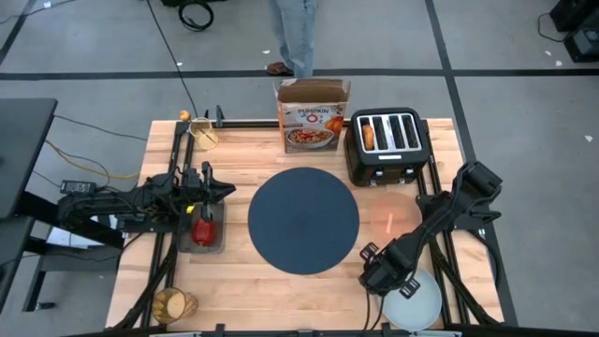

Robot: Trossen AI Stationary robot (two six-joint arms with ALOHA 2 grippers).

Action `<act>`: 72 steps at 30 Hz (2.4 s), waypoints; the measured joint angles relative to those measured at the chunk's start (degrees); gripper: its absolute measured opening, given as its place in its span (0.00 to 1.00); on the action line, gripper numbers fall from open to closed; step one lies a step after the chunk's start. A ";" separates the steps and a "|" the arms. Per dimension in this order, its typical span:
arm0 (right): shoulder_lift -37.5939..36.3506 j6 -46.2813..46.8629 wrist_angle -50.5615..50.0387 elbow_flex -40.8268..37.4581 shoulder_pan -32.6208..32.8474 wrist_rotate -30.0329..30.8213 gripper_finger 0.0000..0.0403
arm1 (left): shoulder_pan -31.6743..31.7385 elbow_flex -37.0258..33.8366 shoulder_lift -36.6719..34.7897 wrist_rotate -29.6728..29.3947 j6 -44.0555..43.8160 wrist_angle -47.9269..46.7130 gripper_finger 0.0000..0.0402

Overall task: Arrange a breakfast setting
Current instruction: Put the blue plate to the bottom left of the dark blue tablemat

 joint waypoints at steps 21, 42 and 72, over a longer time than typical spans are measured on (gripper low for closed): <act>2.81 -5.89 6.08 -0.02 0.92 2.99 0.04 | 0.00 -0.01 0.00 -0.01 0.00 0.00 0.10; -3.60 17.05 -13.35 20.67 -20.56 -3.76 0.03 | -0.02 -0.01 0.00 0.01 0.02 0.00 0.10; 16.31 69.57 19.79 22.49 -31.96 9.04 0.03 | -0.02 -0.01 0.00 -0.01 0.00 0.00 0.10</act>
